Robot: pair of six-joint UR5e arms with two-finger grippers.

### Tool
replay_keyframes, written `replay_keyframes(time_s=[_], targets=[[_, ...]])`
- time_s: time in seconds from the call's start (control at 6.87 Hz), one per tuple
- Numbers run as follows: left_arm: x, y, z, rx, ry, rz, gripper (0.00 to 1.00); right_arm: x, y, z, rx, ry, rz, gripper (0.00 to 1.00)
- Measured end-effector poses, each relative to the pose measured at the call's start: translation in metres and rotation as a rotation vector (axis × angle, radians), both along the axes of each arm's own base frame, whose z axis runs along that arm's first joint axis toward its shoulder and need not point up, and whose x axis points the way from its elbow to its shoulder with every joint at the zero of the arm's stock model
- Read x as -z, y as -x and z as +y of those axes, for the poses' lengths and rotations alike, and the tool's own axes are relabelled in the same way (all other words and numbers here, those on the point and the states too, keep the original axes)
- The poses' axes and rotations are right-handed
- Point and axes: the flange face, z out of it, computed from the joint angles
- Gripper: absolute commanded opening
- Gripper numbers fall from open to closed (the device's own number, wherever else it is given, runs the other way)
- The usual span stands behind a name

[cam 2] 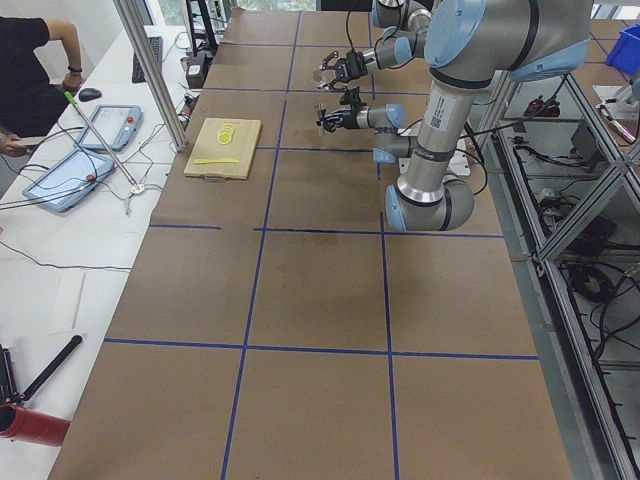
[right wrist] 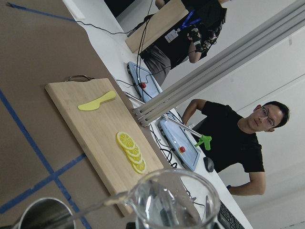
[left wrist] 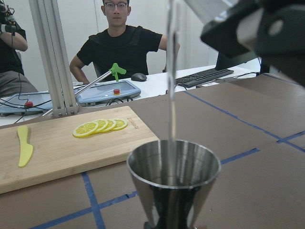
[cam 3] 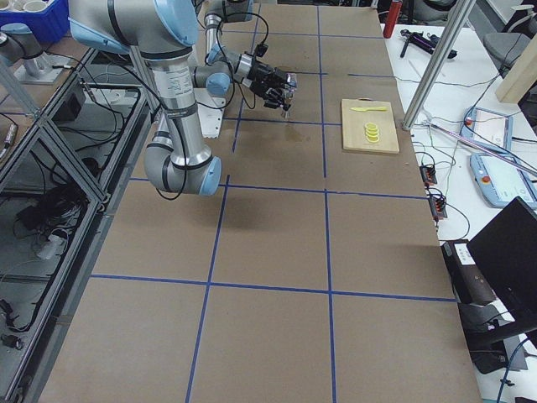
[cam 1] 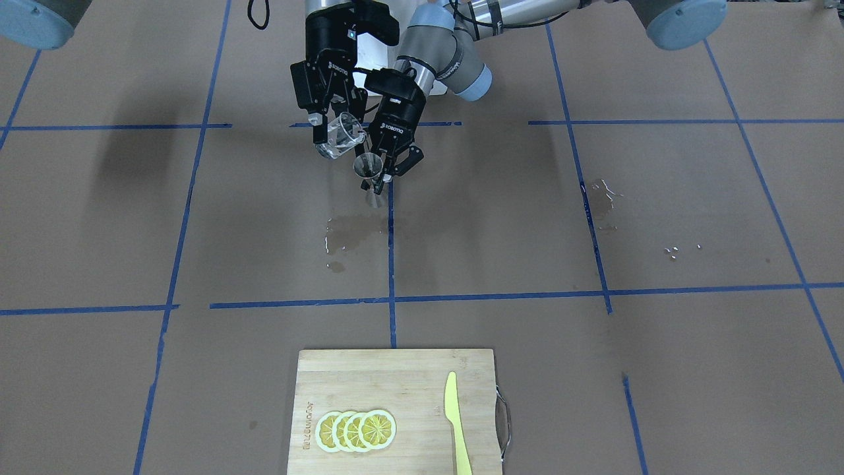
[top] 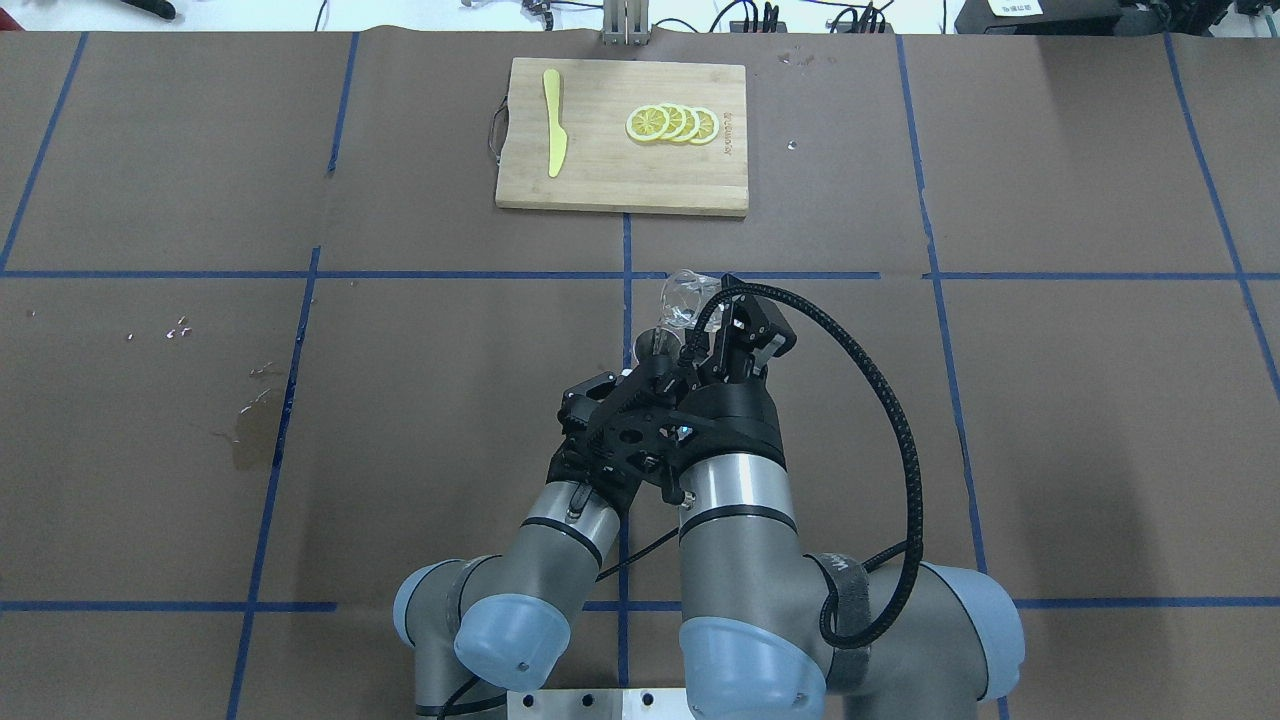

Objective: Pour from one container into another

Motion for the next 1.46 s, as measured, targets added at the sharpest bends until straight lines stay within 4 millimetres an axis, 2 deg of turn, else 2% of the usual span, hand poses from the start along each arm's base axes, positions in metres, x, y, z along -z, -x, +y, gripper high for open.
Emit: replay_keyframes(time_s=[1.46], targets=[[0.0004,0.0003,0.0001,0.001,0.000,0.000,0.00,0.0012,-0.0027,-0.0023,0.059,-0.058,0.213,0.01]])
